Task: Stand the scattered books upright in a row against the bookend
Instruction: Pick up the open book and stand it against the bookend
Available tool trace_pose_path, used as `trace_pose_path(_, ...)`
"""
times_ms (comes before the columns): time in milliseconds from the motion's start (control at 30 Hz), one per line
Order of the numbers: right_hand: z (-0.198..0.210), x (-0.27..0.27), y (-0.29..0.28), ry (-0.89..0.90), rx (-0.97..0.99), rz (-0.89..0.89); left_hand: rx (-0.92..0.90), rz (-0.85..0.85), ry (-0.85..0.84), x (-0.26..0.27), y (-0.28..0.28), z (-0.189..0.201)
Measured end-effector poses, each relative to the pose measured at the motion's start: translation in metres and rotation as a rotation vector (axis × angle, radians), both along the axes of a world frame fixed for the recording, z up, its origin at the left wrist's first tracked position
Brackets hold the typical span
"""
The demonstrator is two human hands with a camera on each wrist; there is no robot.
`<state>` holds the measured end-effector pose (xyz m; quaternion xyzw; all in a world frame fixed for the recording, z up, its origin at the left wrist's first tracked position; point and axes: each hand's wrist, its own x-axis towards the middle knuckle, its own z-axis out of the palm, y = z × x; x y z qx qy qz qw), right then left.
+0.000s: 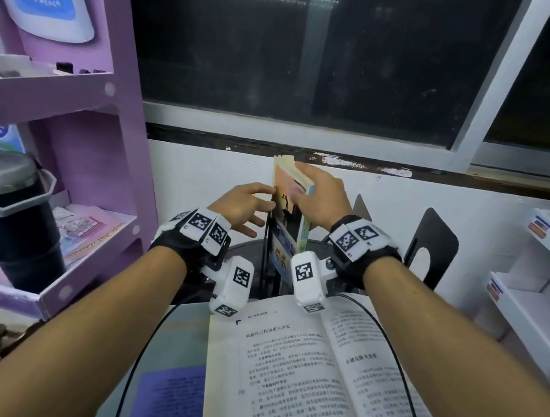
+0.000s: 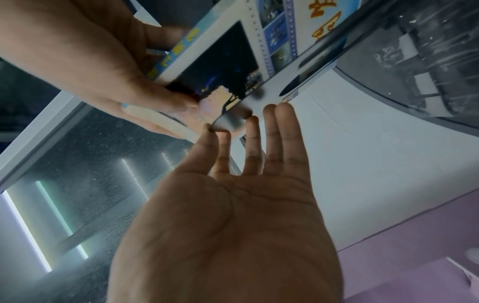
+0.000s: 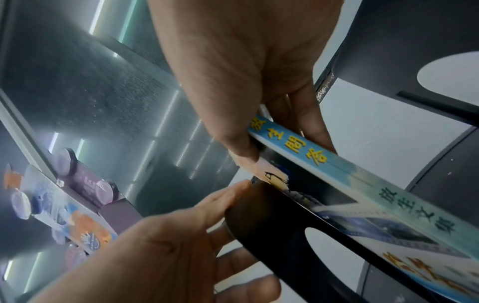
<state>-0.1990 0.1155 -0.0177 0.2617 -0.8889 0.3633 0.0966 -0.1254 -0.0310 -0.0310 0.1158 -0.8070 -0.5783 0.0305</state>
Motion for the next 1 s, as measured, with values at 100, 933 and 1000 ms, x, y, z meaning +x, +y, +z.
trace_pose_path(100,-0.005,-0.003,-0.009,-0.026,0.016,0.037,0.032,-0.012,-0.009,0.001,-0.002,0.0)
trace_pose_path(933,-0.008,0.007,-0.014,-0.533,-0.002,0.272,0.179,-0.073,-0.003,0.005,-0.01,-0.012)
trace_pose_path(1000,-0.007,0.007,-0.013,-0.553,-0.006,0.277,0.176,-0.073,-0.001,0.005,-0.009,-0.011)
